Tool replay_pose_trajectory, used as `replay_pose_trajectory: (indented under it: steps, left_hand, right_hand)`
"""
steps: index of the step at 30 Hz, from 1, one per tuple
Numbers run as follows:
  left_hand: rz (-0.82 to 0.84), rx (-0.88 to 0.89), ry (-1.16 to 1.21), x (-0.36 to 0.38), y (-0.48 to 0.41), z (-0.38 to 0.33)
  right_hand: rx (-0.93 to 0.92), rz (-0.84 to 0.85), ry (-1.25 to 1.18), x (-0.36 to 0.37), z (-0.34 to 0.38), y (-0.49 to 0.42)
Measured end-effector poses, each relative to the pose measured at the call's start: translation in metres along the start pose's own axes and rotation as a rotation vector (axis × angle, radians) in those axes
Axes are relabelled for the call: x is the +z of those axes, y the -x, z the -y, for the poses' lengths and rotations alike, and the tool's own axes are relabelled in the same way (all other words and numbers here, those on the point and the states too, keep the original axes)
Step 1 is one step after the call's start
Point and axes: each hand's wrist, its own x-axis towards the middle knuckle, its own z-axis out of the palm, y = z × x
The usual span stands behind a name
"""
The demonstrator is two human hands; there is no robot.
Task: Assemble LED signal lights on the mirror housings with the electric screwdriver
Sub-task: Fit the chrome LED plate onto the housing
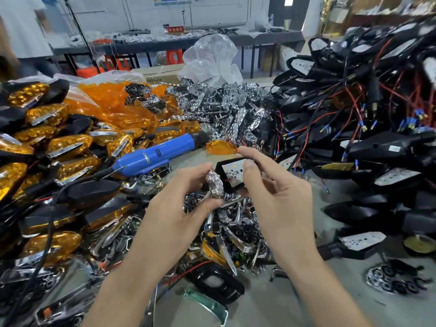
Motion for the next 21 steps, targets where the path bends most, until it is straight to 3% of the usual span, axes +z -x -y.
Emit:
replay_pose_trajectory:
  steps: [13, 21]
  left_hand:
    - [-0.040, 0.064, -0.086, 0.0080, -0.0010, -0.0014]
    - [-0.030, 0.066, -0.122, 0.0096, -0.0029, 0.0011]
  right_hand:
    - [-0.148, 0.018, 0.110, 0.0036, -0.0006, 0.0046]
    - [0.032, 0.094, -0.003, -0.0006, -0.0006, 0.0009]
